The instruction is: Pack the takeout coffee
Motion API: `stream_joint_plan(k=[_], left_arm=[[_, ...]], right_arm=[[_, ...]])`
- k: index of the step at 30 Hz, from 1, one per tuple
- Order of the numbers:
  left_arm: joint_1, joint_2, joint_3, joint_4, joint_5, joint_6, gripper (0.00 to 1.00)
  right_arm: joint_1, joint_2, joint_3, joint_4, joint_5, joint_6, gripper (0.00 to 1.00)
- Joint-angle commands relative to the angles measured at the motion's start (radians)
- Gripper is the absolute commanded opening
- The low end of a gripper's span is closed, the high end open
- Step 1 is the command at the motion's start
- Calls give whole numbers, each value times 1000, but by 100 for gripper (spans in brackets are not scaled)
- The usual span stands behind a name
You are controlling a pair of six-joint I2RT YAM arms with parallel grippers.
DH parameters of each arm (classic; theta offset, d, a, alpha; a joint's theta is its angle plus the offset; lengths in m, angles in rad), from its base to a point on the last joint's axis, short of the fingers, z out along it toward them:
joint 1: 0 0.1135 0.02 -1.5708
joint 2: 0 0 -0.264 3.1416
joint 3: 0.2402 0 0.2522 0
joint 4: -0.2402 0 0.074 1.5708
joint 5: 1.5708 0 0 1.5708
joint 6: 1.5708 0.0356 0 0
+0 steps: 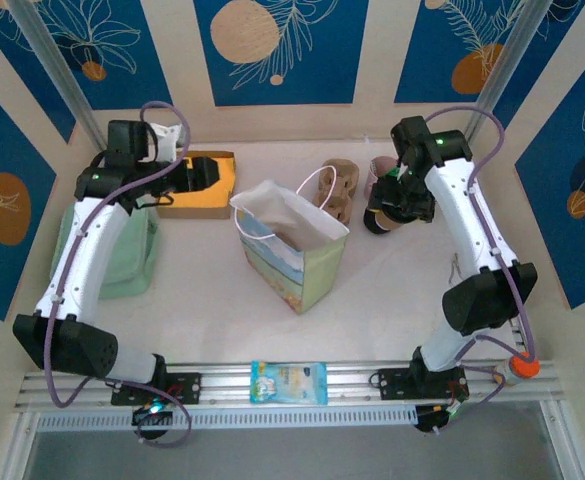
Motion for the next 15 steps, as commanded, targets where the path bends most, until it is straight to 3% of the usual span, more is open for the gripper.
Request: stream_joint_plan(k=[1, 10, 15], left_arm=[[32, 41, -10, 100, 111, -81, 72], [15, 131, -197, 315, 149, -200, 63], [-18, 150, -241, 337, 133, -209, 62]], right_arm=[[24, -54, 73, -87, -16, -14, 68], [155, -70, 279, -168, -23, -48, 66], [215, -39, 375, -193, -5, -51, 66]])
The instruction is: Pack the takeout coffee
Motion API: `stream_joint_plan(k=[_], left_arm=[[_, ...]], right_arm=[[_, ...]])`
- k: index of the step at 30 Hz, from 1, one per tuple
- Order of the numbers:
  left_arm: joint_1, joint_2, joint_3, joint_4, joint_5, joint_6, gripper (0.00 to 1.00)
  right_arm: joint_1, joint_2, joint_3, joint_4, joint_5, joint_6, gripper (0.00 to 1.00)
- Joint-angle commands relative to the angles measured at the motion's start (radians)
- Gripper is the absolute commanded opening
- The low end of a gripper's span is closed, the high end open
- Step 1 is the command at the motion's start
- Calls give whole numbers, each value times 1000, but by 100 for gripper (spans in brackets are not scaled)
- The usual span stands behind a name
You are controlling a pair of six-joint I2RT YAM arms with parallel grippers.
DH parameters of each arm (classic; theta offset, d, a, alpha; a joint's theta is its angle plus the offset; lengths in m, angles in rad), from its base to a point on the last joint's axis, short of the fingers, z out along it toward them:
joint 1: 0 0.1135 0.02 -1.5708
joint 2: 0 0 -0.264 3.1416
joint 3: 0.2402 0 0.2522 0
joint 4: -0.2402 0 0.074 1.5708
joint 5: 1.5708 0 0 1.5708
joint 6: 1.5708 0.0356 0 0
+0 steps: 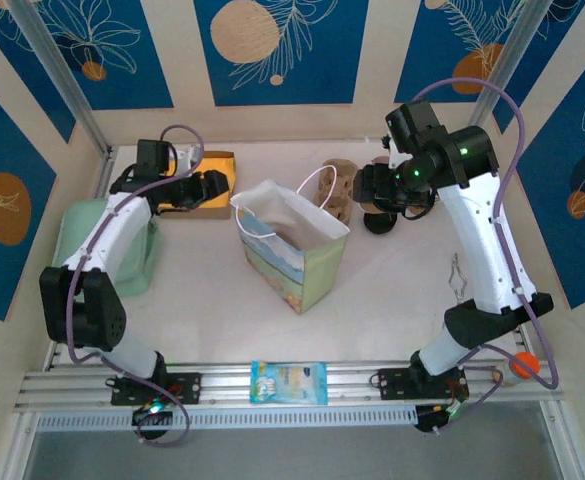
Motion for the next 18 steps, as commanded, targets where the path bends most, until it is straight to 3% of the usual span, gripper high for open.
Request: stream_joint_plan(k=[1, 11, 18], left_arm=[[-26, -8, -19, 75, 19, -29, 62], [-118, 5, -118, 146, -35, -68, 59], [-163, 45, -85, 152, -58, -78, 59]], right_arm=[[22, 26, 48, -59, 3, -17, 66], [120, 59, 3, -42, 37, 9, 65], [203, 40, -83, -18, 36, 28, 65]])
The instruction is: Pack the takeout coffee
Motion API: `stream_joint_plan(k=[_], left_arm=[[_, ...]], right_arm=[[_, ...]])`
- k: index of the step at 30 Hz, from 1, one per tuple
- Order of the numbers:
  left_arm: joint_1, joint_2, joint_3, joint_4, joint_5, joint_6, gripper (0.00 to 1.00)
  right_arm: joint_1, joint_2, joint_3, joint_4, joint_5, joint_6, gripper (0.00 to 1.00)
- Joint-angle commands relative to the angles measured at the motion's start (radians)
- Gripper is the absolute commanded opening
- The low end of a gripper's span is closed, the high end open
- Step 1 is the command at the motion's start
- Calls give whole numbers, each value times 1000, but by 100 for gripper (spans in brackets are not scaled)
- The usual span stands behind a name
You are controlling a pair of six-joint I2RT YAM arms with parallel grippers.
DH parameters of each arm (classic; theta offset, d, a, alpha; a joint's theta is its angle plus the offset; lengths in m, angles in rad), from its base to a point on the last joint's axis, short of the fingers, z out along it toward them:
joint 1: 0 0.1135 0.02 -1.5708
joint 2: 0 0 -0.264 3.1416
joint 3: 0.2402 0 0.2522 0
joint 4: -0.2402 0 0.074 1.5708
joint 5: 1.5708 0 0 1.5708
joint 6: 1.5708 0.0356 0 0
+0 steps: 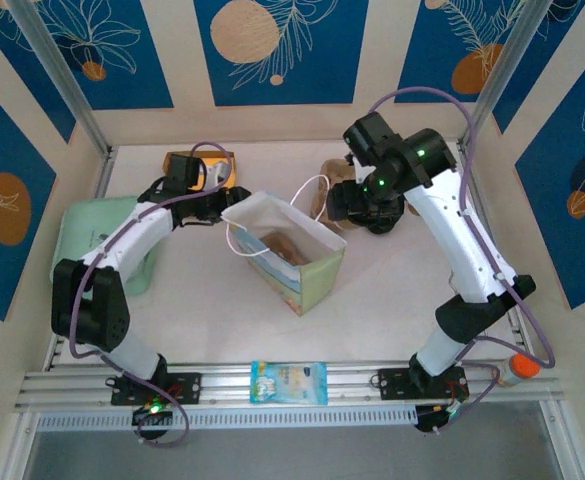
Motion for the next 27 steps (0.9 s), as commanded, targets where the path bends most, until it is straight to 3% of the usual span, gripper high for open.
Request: stream_joint_plan(k=[1, 10, 27], left_arm=[[-18, 27, 32, 26, -19, -12, 58], [-56, 65, 74, 38, -39, -28, 57], [-135, 196, 267, 39, -60, -63, 56]], right_arm=[[34, -24, -25, -4, 10, 23, 65], [110, -92, -129, 33, -2, 81, 65], [122, -184, -278, 124, -57, 153, 64]])
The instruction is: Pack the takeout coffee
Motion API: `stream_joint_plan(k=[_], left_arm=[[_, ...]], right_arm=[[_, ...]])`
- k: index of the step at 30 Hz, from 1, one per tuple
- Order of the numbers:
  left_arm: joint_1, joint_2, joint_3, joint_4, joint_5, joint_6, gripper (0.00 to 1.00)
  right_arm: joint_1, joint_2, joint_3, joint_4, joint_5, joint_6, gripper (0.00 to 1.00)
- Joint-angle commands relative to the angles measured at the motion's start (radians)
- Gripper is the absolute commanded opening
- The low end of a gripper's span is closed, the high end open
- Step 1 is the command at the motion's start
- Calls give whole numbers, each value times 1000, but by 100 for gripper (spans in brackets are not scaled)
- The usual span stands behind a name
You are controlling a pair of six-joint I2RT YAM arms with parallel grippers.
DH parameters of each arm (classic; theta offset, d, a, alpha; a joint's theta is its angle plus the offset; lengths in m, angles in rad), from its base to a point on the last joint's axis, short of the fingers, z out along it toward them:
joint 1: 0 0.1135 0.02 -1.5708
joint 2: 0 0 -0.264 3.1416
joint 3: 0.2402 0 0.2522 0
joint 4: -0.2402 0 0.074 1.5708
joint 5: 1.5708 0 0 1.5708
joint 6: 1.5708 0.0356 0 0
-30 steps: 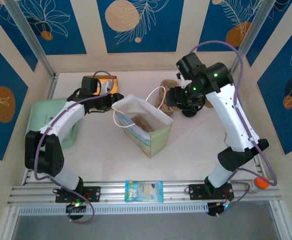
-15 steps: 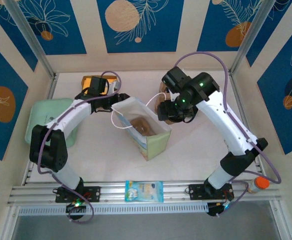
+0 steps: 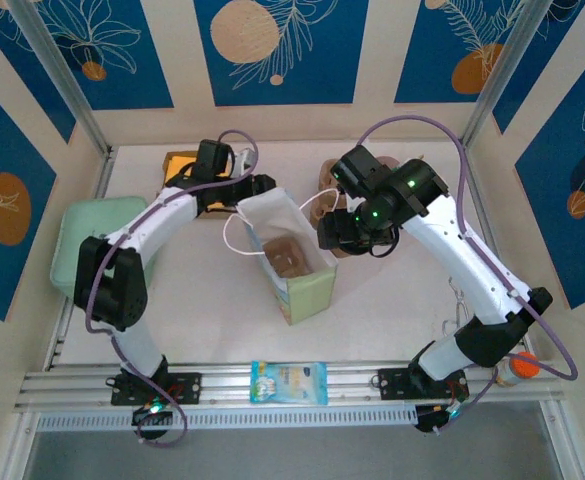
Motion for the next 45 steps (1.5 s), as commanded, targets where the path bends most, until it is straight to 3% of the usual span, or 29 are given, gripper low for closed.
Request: stream_joint_plan(k=[1, 9, 15, 20, 25, 30, 36, 45], left_arm=[[-16, 36, 81, -8, -5, -7, 56], [75, -15, 151, -85, -25, 13, 56], [174, -182, -65, -17, -58, -27, 57], [176, -275, -266, 27, -84, -33, 56], [155, -273, -380, 92, -81, -63, 54], [82, -213, -365, 118, -98, -64, 53], [53, -178, -341, 135, -87, -74, 53], [153, -290, -274, 0, -118, -6, 53]], right_arm=[[1, -30, -1, 5, -10, 27, 64], [-82, -53, 11, -27, 37, 19, 64], [-132, -71, -39, -1, 22, -11, 63], [-123, -77, -96, 22, -1, -14, 63], [-81, -82, -132, 31, -4, 4, 63], [-27, -85, -147, 45, -21, 31, 63], [-33, -99, -140, 22, 3, 38, 63], [-100, -83, 55, -139, 166, -3, 63]])
